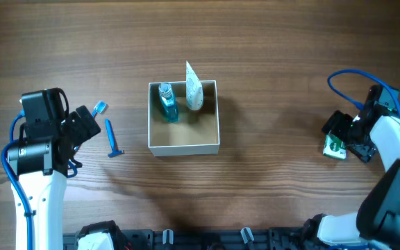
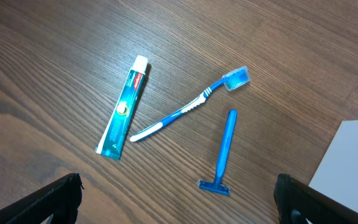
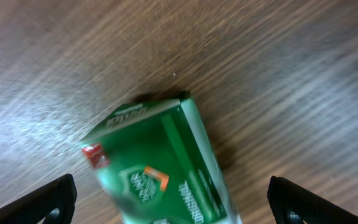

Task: Pack container
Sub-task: 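Move the right gripper to the green Dettol soap box and grasp it, then lower the soap box into the box and open the right gripper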

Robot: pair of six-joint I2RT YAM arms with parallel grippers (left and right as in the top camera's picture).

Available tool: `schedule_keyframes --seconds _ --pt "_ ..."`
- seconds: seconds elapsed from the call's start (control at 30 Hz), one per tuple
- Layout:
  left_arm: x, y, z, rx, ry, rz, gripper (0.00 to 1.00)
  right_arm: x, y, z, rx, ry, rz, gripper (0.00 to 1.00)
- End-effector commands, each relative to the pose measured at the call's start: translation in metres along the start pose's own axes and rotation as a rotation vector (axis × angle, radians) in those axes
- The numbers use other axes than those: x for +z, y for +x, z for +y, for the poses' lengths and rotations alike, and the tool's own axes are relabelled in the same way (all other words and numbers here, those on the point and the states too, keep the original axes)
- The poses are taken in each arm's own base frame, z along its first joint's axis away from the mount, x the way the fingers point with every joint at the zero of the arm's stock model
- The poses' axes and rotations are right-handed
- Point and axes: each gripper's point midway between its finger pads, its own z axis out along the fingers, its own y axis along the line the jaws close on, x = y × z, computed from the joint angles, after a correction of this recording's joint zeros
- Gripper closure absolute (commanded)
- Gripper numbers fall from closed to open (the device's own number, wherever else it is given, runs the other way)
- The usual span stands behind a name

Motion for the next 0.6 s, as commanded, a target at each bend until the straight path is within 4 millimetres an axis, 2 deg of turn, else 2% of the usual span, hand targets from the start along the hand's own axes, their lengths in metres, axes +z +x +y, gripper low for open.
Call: schedule_keyframes --seconds 0.0,0.03,0.07,0.17,0.27,0.37,0.43,0.5,0.53,0.57 --pt "-0.003 -0.008 0.004 -0.018 -0.02 -0.023 0.0 0.019 0.008 -0.001 -0.045 0.008 0.056 0.0" --pt "-0.003 -0.008 0.004 -0.018 -0.02 -0.023 0.0 0.021 0.009 -0.001 -0.05 0.009 0.064 0.01" --pt "-0.003 -0.008 0.004 -0.018 -0.02 -0.023 0.0 0.025 0.01 -0.001 -0.058 0.011 0.073 0.08" --pt "-0.003 -0.008 0.004 -0.018 -0.02 -0.023 0.0 0.028 0.012 -0.001 -0.07 0.005 0.087 0.37" --pt "-0.003 -0.008 0.004 -0.018 -0.019 -0.023 0.0 0.028 0.012 0.0 -0.068 0.005 0.086 0.51" --pt "-0.003 -0.008 0.004 -0.018 -0.02 -0.023 0.0 0.026 0.012 0.008 -0.066 -0.041 0.089 0.59" --pt "-0.003 -0.008 0.004 -0.018 -0.02 -0.023 0.0 0.012 0.005 0.022 -0.068 -0.108 0.078 0.6" --pt "-0.003 -0.008 0.004 -0.018 -0.02 -0.023 0.0 -0.026 -0.015 0.046 -0.136 -0.177 0.005 0.59" --pt "-0.003 -0.008 0.004 -0.018 -0.02 -0.023 0.0 -0.051 -0.024 0.061 -0.209 -0.199 -0.055 0.6" --pt "-0.003 -0.008 0.004 -0.018 -0.02 -0.023 0.0 -0.066 -0.028 0.072 -0.265 -0.213 -0.095 0.62"
